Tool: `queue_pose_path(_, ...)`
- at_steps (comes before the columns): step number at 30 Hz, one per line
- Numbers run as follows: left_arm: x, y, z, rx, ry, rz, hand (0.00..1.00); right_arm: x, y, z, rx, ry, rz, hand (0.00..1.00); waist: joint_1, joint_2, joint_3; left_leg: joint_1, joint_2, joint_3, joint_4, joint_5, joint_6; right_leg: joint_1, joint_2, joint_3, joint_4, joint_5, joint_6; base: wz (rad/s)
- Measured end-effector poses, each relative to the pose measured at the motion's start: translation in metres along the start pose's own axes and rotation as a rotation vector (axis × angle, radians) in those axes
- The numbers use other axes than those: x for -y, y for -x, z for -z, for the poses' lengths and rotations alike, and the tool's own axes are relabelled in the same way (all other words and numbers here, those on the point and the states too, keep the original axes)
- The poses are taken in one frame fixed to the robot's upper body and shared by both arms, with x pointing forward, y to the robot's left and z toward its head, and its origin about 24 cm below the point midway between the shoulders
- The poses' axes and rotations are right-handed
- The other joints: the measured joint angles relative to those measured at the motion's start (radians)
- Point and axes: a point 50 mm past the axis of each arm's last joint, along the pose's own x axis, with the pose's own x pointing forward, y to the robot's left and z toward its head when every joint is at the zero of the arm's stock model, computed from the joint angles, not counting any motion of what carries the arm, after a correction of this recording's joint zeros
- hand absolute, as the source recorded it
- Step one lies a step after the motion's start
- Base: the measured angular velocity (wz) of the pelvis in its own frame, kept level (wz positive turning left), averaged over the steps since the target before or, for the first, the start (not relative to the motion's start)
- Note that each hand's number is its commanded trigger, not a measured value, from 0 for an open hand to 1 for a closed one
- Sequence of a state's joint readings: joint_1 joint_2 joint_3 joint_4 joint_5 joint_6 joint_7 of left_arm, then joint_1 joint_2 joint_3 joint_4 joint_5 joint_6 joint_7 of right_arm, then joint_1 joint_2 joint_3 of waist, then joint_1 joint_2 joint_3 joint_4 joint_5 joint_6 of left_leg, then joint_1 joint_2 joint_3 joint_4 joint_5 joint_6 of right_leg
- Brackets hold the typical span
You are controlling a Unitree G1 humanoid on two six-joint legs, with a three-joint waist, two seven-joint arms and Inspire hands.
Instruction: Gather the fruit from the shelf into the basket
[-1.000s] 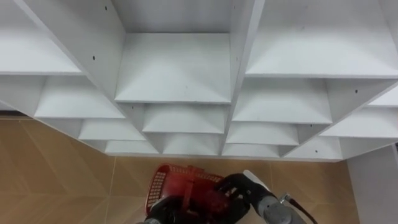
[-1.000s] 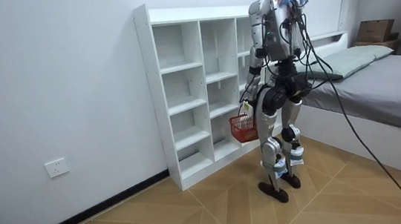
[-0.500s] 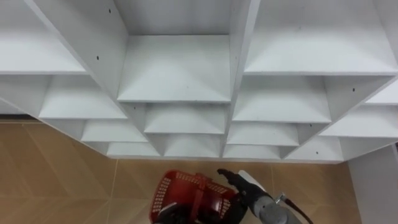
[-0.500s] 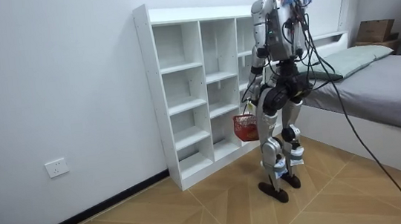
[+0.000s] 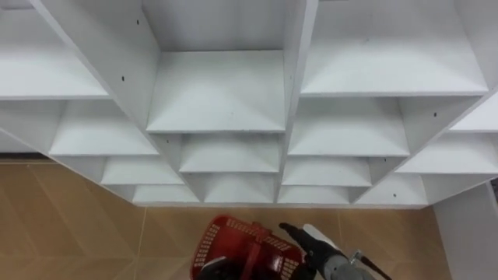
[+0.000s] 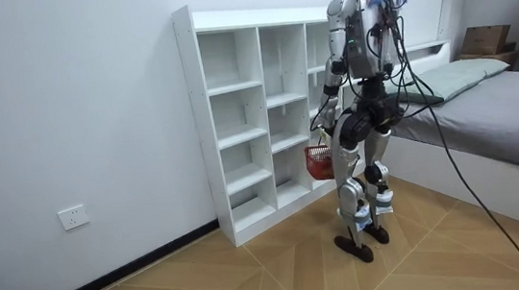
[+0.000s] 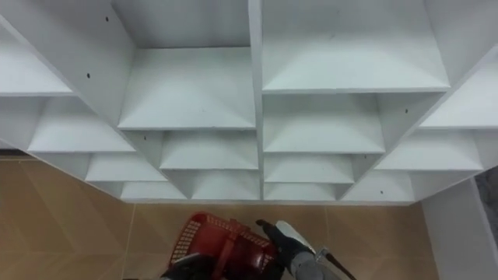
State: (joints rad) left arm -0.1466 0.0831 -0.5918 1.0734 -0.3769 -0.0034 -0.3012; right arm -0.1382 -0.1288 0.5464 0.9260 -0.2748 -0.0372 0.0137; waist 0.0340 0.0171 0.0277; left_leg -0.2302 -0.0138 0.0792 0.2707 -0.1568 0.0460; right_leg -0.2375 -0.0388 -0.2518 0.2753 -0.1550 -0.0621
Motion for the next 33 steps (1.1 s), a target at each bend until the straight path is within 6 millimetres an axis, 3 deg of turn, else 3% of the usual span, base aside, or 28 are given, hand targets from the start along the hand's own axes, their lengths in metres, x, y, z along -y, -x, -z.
queue_pose_path(1, -0.003, 0.001, 0.001, -0.008, -0.028, -0.002, 1.00, 0.000, 0.001, 0.002, -0.004, 0.003, 0.000, 0.00, -0.001, -0.004, 0.0016, 0.012, 0.000, 0.001, -0.004, 0.000, 0.000, 0.010, 0.001, 0.001, -0.002, -0.001, 0.000, 0.00)
queue_pose_path(2, -0.006, 0.003, 0.003, -0.022, -0.059, -0.004, 1.00, 0.000, 0.003, 0.007, -0.013, 0.003, 0.000, 0.00, -0.001, -0.010, -0.0024, 0.023, 0.000, 0.002, -0.008, 0.000, 0.000, 0.018, 0.002, 0.007, -0.001, -0.004, 0.000, -0.03)
queue_pose_path(8, -0.016, 0.010, 0.009, -0.018, -0.075, -0.043, 1.00, -0.003, 0.008, 0.016, -0.022, -0.005, 0.007, 0.00, 0.000, -0.019, -0.0079, 0.073, 0.001, 0.001, -0.034, 0.000, -0.001, 0.060, 0.006, 0.009, -0.012, -0.007, 0.000, 0.00)
queue_pose_path(14, -0.035, 0.027, 0.030, -0.026, -0.054, -0.144, 1.00, 0.000, 0.020, 0.021, 0.019, -0.035, 0.061, 0.00, -0.001, -0.045, -0.0280, 0.163, 0.000, 0.000, -0.068, -0.002, -0.004, 0.156, 0.013, 0.005, -0.055, -0.009, 0.006, 0.01)
queue_pose_path(20, -0.047, 0.041, 0.052, -0.052, 0.015, -0.293, 1.00, 0.000, 0.030, 0.035, -0.008, -0.096, 0.133, 0.00, -0.003, -0.042, -0.0281, 0.245, 0.001, 0.004, -0.112, -0.007, -0.005, 0.227, 0.024, 0.022, -0.091, -0.007, 0.014, -0.04)
queue_pose_path(24, -0.051, 0.046, 0.055, -0.038, 0.049, -0.360, 1.00, 0.006, 0.035, 0.044, -0.023, -0.142, 0.191, 0.00, -0.002, -0.032, -0.0253, 0.257, 0.001, 0.013, -0.119, -0.007, -0.005, 0.234, 0.027, 0.034, -0.091, -0.004, 0.015, -0.09)
queue_pose_path(33, -0.070, 0.061, 0.076, -0.079, 0.167, -0.566, 1.00, 0.001, 0.048, 0.088, -0.200, -0.314, 0.273, 0.00, -0.003, -0.029, -0.0235, 0.299, 0.001, 0.023, -0.136, -0.008, -0.006, 0.275, 0.030, 0.045, -0.109, -0.006, 0.017, -0.03)
